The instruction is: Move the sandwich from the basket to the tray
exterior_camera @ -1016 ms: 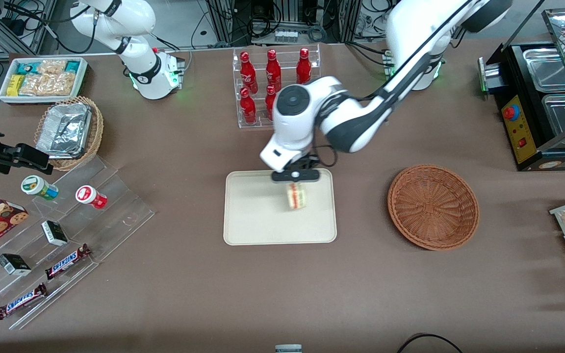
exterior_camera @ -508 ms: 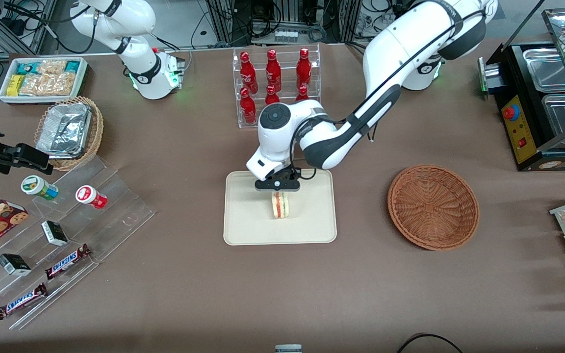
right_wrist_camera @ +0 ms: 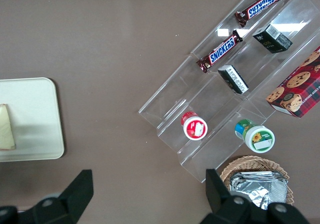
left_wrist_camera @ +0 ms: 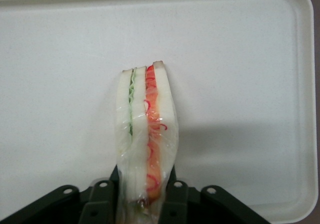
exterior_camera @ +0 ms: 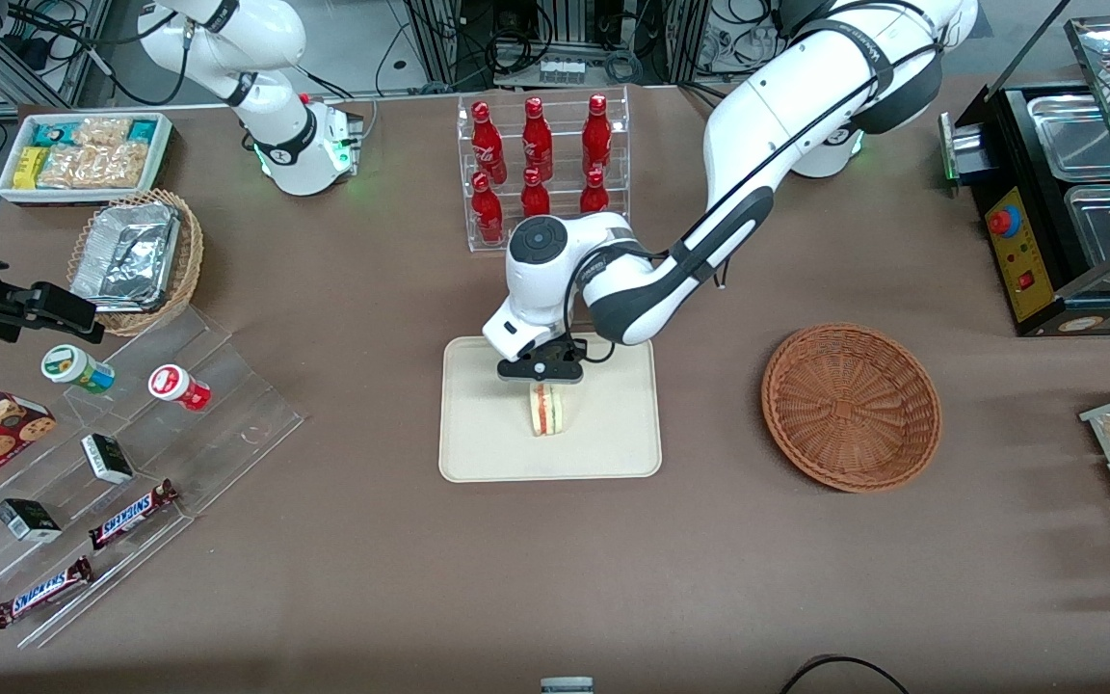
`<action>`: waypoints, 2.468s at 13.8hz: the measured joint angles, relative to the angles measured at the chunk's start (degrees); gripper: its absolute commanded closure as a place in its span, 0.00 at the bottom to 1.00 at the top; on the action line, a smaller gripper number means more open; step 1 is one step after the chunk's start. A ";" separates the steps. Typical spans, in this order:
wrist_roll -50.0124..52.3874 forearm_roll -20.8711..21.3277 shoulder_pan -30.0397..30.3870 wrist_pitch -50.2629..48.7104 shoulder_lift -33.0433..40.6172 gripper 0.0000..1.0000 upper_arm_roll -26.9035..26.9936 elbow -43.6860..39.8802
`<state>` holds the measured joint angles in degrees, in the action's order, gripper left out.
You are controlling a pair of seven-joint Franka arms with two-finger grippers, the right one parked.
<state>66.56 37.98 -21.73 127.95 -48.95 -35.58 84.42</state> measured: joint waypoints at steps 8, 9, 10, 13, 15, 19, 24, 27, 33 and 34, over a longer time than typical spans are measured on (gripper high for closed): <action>5.97 -1.66 0.39 -10.84 6.59 0.00 -0.07 -4.71; 6.62 -3.30 0.99 -13.98 8.89 0.00 -0.06 -5.37; 6.65 -5.64 1.99 -16.46 11.44 0.00 -0.02 -5.71; 6.56 -9.59 7.00 -23.33 18.76 0.00 0.05 -5.80; 6.52 -10.27 9.80 -26.91 21.35 0.00 0.04 -5.75; 4.63 -10.97 13.85 -30.36 23.26 0.00 0.11 -5.70; -9.40 -15.32 21.52 -37.93 27.18 0.00 0.35 -7.54; -16.84 -17.68 22.02 -40.25 29.19 0.00 4.97 -7.63; -46.81 -29.01 21.24 -44.15 35.12 0.00 24.01 -7.60; -51.88 -29.76 21.19 -45.66 36.46 0.00 25.94 -7.26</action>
<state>14.68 8.23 -0.54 82.29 -12.49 -9.65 77.15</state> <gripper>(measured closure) 0.000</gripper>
